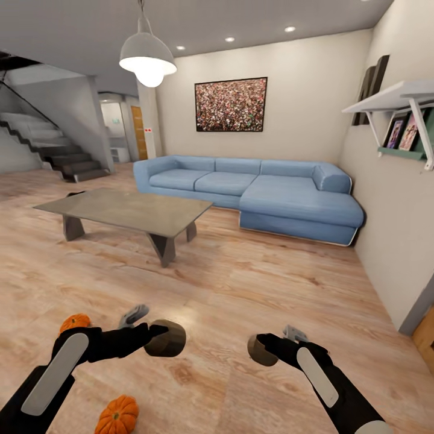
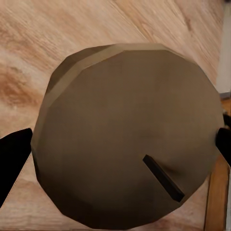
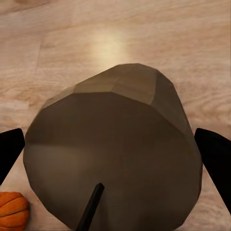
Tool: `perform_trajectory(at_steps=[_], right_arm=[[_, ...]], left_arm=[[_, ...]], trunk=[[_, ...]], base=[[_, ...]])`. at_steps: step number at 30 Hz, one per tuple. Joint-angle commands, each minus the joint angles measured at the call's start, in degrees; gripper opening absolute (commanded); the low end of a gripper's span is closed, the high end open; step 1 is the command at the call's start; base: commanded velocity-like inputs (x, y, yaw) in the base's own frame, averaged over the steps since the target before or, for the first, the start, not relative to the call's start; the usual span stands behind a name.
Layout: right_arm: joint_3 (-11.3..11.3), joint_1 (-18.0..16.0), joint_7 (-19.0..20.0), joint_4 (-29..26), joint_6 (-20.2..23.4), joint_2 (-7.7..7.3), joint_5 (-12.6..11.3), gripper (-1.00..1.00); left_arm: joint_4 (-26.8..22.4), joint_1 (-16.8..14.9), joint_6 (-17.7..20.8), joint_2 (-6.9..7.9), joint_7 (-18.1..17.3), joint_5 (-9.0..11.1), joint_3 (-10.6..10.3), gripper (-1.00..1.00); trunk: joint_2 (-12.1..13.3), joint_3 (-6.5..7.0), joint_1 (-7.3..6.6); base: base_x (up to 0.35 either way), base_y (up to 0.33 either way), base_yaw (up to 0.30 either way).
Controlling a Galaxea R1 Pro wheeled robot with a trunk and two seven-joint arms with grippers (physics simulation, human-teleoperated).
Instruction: Place each of the two pumpkins and all three candles from the living room inside a cabinet in the living room (use any cabinet), then make sure every cabinet is closed, and position the cauldron so it is next to a table in the living room.
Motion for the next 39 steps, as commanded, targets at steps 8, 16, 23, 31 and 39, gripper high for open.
perform_trajectory(at_steps=[8,16,23,31,39], right_arm=[[0.2,0.0,-0.5,-0.1,-0.1,-0.08,-0.7,-1.0],[0.2,0.0,-0.5,-0.1,-0.1,-0.08,-0.7,-1.0],[0.3,0.0,-0.5,-0.1,-0.2,-0.03,-0.6,-1.0],[0.3,0.0,-0.6,-0.1,0.0,0.2,-0.5,-1.0],[0.4,0.0,-0.6,-0.1,0.1,0.31,0.0,-1.0]], left_arm=[[-0.1,0.2,0.0,-0.04,0.7,0.9,-0.1,-1.0],[0.0,0.2,-0.1,0.03,0.6,1.4,0.0,-1.0],[-0.1,0.2,0.0,0.04,0.6,1.5,0.0,-1.0],[0.0,0.2,-0.1,0.12,0.6,1.5,0.0,-1.0],[0.0,0.2,0.0,0.15,0.6,1.5,0.0,-1.0]], trunk=[[0.0,-0.05,-0.03],[0.0,-0.05,-0.03],[2.1,1.28,-1.21],[5.3,2.72,-2.97],[7.7,3.79,-4.29]], base=[[-0.208,0.0,0.282],[-0.041,0.0,0.282],[-0.001,0.0,0.282],[0.0,0.0,0.282],[0.0,0.0,0.282]])
